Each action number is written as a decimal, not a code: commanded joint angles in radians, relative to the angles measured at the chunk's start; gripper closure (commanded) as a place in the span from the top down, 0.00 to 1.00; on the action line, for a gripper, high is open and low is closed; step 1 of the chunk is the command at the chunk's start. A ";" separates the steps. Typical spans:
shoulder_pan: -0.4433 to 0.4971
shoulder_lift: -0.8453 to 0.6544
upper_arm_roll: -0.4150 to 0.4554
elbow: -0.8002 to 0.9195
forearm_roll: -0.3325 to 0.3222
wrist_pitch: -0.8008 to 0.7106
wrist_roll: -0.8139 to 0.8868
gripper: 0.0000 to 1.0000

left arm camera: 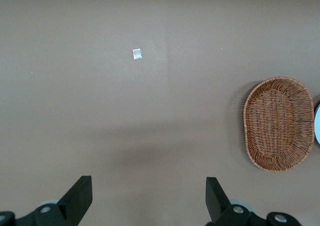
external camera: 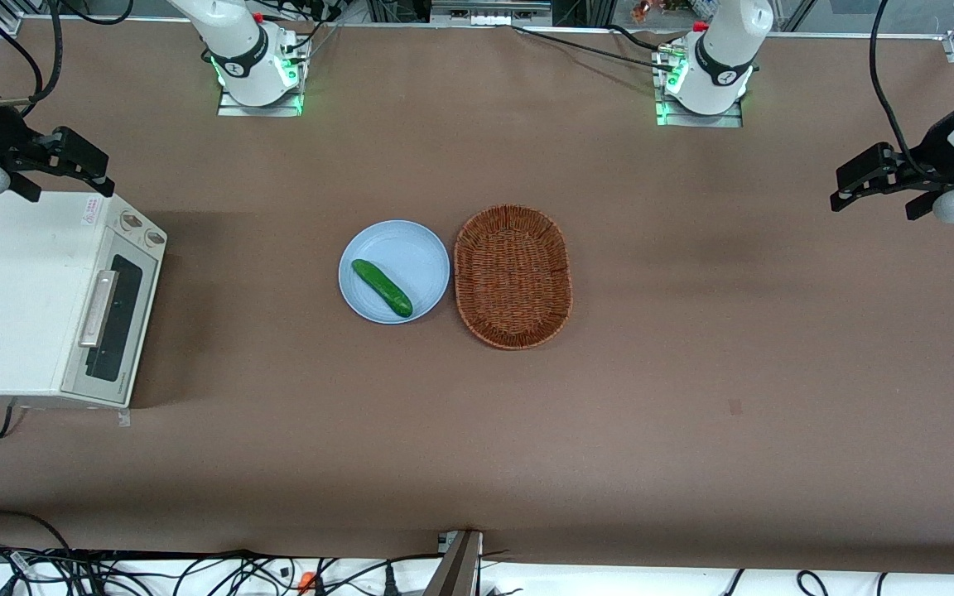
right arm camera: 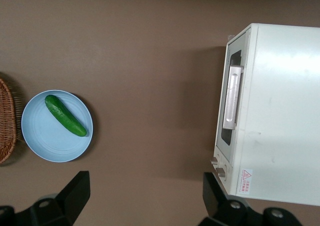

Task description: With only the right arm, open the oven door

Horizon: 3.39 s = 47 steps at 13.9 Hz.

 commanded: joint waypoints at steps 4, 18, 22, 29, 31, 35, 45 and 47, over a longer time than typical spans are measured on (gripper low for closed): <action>-0.011 -0.005 0.008 0.023 0.019 -0.017 -0.027 1.00; -0.011 -0.005 0.009 0.014 0.019 -0.036 -0.046 1.00; -0.011 -0.006 0.009 0.012 0.019 -0.037 -0.055 1.00; -0.011 0.024 0.008 -0.051 -0.013 0.013 -0.069 0.95; -0.011 0.052 0.005 -0.122 -0.062 0.108 -0.067 0.87; -0.025 0.139 -0.032 -0.209 -0.105 0.282 -0.075 0.51; -0.057 0.305 -0.104 -0.209 -0.138 0.486 -0.190 0.00; -0.059 0.313 -0.110 -0.212 -0.138 0.492 -0.197 0.00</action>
